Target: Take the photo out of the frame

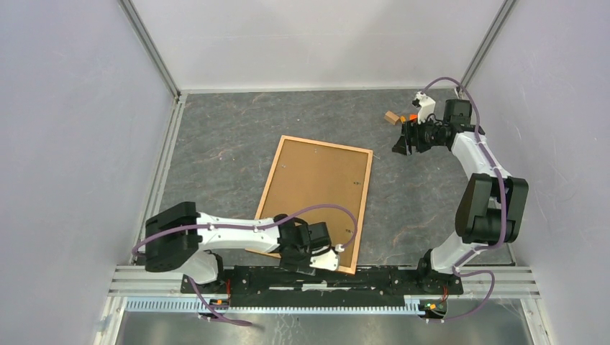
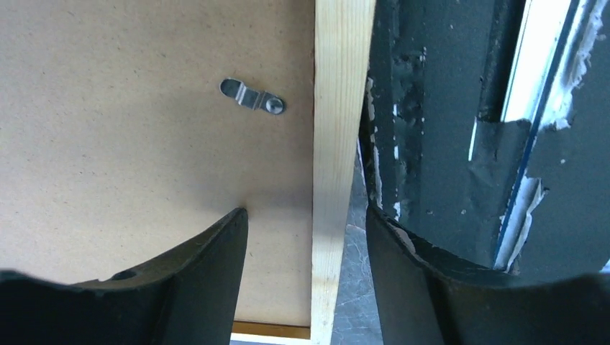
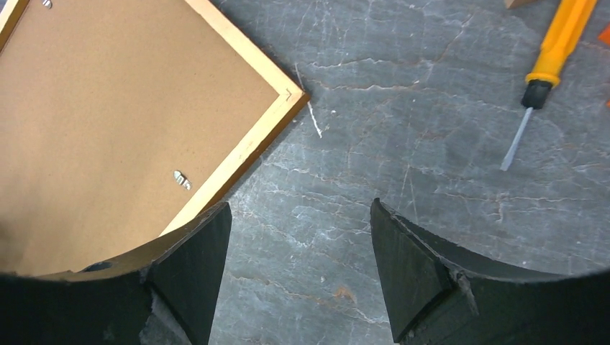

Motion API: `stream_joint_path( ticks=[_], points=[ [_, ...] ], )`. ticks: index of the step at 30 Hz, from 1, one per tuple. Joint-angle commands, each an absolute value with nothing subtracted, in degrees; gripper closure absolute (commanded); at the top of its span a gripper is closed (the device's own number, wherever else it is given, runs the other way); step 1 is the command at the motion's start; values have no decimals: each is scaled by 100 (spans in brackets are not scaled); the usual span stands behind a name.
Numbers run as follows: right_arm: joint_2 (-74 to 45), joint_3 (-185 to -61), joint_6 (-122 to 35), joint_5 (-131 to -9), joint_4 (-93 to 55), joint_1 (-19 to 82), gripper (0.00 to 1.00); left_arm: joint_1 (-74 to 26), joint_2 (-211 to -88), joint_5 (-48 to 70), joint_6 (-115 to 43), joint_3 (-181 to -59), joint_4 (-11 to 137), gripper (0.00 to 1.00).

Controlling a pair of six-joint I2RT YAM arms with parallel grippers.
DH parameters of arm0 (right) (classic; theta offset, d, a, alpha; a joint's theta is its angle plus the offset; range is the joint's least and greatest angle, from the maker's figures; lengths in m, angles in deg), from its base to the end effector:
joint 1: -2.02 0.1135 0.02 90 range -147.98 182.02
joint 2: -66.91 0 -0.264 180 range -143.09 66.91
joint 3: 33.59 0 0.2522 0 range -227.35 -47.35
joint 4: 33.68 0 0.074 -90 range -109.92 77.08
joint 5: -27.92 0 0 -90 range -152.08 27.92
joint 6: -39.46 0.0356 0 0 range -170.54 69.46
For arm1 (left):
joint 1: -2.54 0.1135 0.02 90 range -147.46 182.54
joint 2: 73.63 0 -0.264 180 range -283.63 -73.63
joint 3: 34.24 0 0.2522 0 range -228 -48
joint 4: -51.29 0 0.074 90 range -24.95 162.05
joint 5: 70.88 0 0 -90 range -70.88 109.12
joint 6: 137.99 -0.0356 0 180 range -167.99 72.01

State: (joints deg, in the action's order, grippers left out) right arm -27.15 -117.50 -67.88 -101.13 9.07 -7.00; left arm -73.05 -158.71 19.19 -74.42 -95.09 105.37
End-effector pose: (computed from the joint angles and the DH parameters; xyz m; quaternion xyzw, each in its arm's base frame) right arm 0.3475 -0.0324 0.2513 -0.1709 0.8835 0.2401 0.3642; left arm 0.0621 -0.2417 0.1657 0.7732 0.6260 -0.0418 0.0929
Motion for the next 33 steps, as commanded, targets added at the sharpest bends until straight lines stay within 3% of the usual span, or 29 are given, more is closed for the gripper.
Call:
stream_joint_path(
  ticks=[1,6,14,24,33],
  points=[
    [-2457,-11542,-6734,-10412,631,-687,24,-7384,-16291,2245,-7192,-9774,10391,38],
    [-2296,-11235,-6434,-10615,296,-686,24,-7147,-16658,2486,-6805,-9897,10143,61],
    [-2256,-10837,-5563,-11083,-395,-686,24,-5701,-16854,1946,-6553,-10477,10077,97],
    [-2188,-8990,-3335,-12183,-3004,-343,19,-5534,-15877,1671,-7010,-10539,9847,98],
    [-2797,-8563,-2779,-12763,-3536,383,5,-5465,-15206,1445,-7307,-10284,9831,98]
  ],
)
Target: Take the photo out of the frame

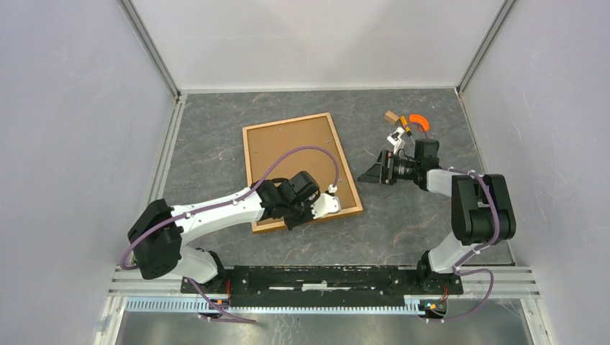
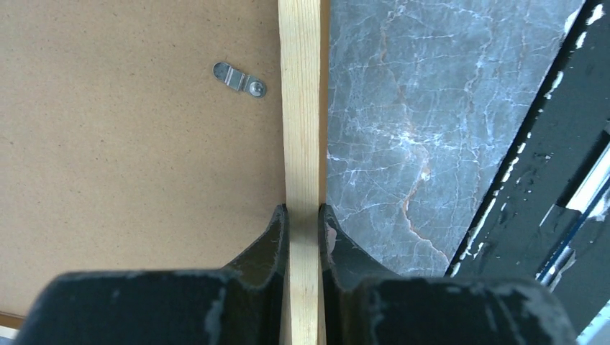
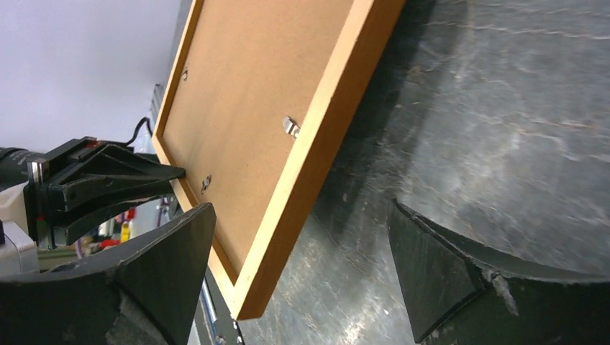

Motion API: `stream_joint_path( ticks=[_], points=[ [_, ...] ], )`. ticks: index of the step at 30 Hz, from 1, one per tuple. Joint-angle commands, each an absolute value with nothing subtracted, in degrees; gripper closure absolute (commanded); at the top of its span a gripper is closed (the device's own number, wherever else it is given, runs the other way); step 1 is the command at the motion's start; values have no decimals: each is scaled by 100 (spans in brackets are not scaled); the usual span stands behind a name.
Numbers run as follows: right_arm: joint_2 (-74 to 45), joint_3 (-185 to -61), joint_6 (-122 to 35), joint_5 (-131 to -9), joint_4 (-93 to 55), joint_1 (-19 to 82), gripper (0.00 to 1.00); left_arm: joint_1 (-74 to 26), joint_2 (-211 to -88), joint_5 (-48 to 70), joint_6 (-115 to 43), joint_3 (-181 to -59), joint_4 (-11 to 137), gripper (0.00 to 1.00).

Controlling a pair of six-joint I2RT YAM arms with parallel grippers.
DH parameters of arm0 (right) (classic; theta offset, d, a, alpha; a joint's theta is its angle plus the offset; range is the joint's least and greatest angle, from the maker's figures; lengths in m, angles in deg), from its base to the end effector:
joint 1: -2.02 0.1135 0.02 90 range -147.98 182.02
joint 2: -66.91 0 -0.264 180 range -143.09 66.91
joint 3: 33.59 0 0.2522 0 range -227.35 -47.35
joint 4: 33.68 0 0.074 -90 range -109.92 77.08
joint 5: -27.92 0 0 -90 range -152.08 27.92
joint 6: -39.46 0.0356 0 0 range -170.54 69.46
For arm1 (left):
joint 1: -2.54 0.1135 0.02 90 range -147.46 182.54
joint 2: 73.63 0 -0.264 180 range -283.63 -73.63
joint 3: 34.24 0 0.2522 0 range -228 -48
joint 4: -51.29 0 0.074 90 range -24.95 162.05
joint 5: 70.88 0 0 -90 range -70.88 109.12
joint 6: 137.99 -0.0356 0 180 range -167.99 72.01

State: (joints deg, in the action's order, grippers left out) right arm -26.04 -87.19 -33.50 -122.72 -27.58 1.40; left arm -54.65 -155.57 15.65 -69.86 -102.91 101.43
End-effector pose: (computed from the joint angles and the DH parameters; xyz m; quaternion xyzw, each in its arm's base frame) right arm 0.2931 0.0279 0.1521 -0.0665 0.8187 0.5091 0.2571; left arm 0.1485 -0.2344 0.2191 0.6245 0.7458 -0.0978 0.2101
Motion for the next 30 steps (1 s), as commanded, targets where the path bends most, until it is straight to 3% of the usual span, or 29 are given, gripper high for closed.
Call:
stream_joint_path(
  ticks=[1,4,16,30],
  points=[
    [-2853,-8425,-2545,-12841,-3852,452,4,-5468,-15180,1459,-7333,-10276,9829,98],
    [-3089,-8059,-1655,-13006,-4902,598,3,-5461,-15121,1508,-7352,-10284,9808,98],
    [-3459,-7894,-668,-12965,-5465,1366,3,-5467,-15063,1479,-7445,-10129,9609,98],
    [-4174,-7709,830,-13234,-7096,1812,41,-5551,-15146,1408,-7573,-10095,9492,98]
  ],
)
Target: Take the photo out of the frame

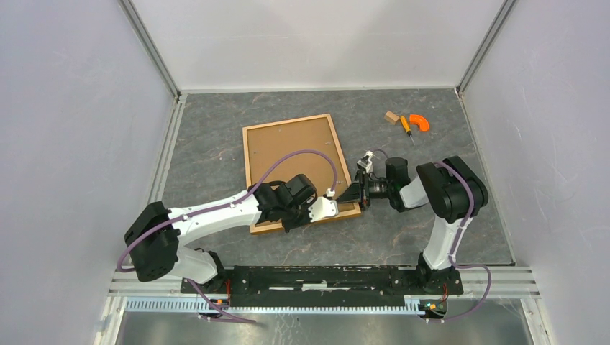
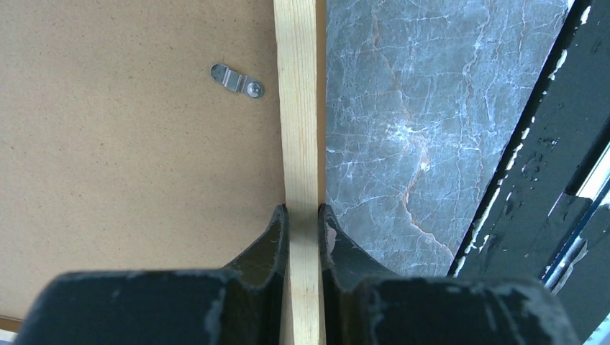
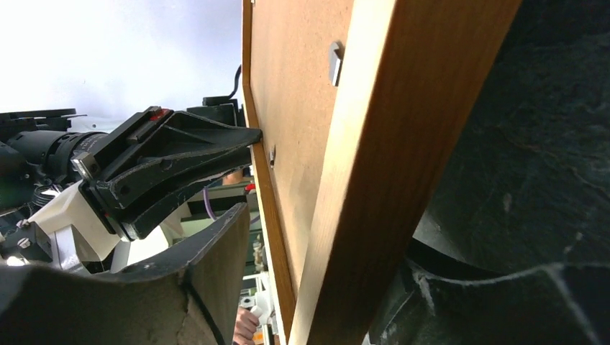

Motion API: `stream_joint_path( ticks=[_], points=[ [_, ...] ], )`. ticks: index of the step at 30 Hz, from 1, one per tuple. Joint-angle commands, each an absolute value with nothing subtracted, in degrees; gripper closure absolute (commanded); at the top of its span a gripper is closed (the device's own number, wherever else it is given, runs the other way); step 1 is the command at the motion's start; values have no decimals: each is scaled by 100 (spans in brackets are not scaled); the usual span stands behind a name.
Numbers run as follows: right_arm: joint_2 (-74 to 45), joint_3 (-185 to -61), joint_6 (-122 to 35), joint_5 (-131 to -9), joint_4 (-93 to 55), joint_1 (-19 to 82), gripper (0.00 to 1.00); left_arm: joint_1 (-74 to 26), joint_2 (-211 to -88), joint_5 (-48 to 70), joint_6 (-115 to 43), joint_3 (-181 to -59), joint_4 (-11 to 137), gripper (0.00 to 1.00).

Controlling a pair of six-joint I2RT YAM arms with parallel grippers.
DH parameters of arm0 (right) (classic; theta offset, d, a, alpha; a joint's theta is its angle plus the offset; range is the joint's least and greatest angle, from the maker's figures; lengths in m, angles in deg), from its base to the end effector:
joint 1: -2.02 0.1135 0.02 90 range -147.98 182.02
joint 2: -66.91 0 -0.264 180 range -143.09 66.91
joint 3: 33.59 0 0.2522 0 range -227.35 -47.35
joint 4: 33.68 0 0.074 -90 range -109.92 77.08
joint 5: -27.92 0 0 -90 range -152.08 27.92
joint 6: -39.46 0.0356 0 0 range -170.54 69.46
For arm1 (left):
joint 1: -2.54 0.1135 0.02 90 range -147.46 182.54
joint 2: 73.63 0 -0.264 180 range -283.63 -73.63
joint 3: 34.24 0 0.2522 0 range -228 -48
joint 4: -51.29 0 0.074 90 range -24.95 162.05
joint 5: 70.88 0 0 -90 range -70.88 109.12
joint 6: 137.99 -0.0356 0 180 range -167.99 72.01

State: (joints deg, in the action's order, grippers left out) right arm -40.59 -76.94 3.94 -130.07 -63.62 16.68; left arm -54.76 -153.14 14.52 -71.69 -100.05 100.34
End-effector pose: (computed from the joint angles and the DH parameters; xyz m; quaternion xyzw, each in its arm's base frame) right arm 0.2641 0.1032 0.0892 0.0036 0.7780 0.6270 0.0390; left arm 0.1419 -0.2263 0.2160 0.6379 0.7323 -0.1054 0.2141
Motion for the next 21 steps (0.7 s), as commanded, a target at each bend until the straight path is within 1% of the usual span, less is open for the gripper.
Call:
stream_joint_path(
  ticks=[1,11,14,16,19,20,21],
  points=[
    [-4203,-7707,896,-13247,-7175,1832,43,-5555,-15161,1414,-7585,-10093,9480,98],
    [-4413,-7724,1234,-13308,-7599,2039,54,-5629,-15232,1454,-7664,-10078,9408,98],
    [-4423,-7711,1236,-13310,-7601,2060,59,-5652,-15212,1541,-7731,-10031,9396,98],
    [-4400,-7706,1240,-13302,-7600,2064,65,-5661,-15210,1636,-7798,-9982,9375,98],
    [-4321,-7717,1235,-13306,-7578,2062,80,-5661,-15211,1831,-7810,-9959,9375,98],
    [-4256,-7727,1212,-13311,-7566,2057,88,-5660,-15203,1888,-7781,-9988,9413,94],
    [-4200,-7752,1182,-13313,-7514,2066,94,-5661,-15196,1897,-7727,-10053,9514,87]
  ],
)
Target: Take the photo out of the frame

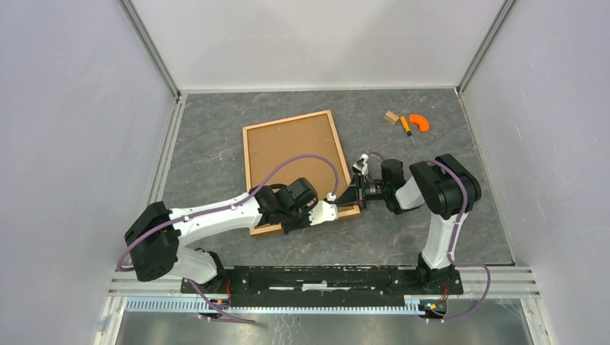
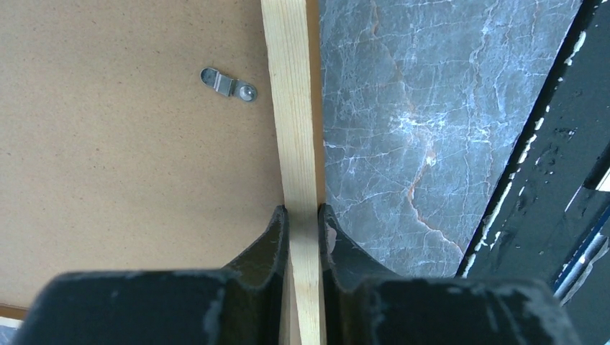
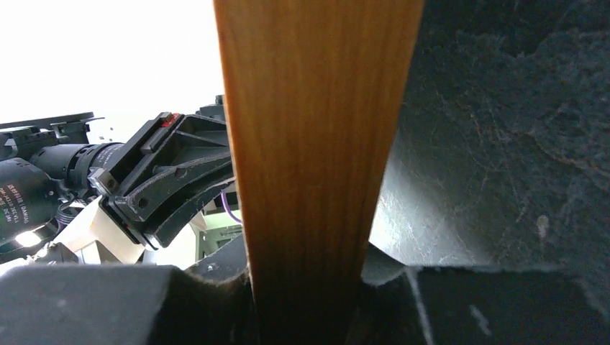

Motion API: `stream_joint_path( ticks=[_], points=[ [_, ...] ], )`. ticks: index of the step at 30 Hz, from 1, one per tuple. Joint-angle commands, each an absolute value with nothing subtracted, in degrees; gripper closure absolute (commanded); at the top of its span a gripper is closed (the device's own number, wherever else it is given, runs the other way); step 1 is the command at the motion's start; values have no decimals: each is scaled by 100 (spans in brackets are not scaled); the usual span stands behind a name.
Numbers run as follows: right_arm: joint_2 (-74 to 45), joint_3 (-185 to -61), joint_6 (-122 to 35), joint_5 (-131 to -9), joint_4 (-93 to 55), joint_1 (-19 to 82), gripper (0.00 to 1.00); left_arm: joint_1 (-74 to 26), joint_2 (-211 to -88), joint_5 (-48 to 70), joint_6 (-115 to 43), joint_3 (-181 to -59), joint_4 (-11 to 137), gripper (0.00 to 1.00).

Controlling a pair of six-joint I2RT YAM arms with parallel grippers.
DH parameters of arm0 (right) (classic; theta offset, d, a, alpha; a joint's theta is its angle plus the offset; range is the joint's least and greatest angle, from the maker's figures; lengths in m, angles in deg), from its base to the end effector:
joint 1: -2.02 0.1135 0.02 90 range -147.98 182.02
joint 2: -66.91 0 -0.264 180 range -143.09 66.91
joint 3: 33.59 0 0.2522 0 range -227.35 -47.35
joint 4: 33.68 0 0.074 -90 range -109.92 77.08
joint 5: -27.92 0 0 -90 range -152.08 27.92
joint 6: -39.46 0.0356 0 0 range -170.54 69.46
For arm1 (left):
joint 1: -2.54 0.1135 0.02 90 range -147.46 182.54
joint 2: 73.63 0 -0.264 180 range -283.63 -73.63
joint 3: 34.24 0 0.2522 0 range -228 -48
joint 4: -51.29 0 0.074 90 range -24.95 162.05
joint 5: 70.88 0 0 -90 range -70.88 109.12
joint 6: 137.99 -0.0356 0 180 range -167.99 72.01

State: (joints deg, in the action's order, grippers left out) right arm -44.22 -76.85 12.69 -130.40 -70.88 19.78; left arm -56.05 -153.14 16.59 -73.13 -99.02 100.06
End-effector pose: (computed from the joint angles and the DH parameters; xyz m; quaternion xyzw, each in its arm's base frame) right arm 0.2615 0.1185 0.0817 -0.0216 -0.7706 -0.6370 0.0054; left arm 0.1366 -0.2268 0.2109 0.6532 0.7213 -0.0865 0.2133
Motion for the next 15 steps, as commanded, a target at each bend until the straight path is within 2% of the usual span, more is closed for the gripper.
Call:
stream_joint_path(
  ticks=[1,2,5,8,10,15],
  points=[
    [-4092,-7794,1084,-13316,-7394,2062,100,-5655,-15182,2053,-7670,-10138,9621,77],
    [-3957,-7826,951,-13304,-7223,2060,100,-5631,-15151,2071,-7642,-10225,9782,69],
    [-3571,-7926,317,-13187,-6434,2032,100,-5376,-14966,1586,-7606,-10520,10255,26],
    [-3163,-8166,-635,-12968,-5209,1932,100,-4948,-14710,1016,-7458,-10807,10651,6],
    [-2897,-8343,-1300,-12792,-4445,1834,100,-4665,-14545,716,-7347,-11015,10899,0],
    [-2381,-9023,-2868,-12274,-2429,1590,100,-3888,-14192,375,-6936,-11310,11160,0]
  ],
)
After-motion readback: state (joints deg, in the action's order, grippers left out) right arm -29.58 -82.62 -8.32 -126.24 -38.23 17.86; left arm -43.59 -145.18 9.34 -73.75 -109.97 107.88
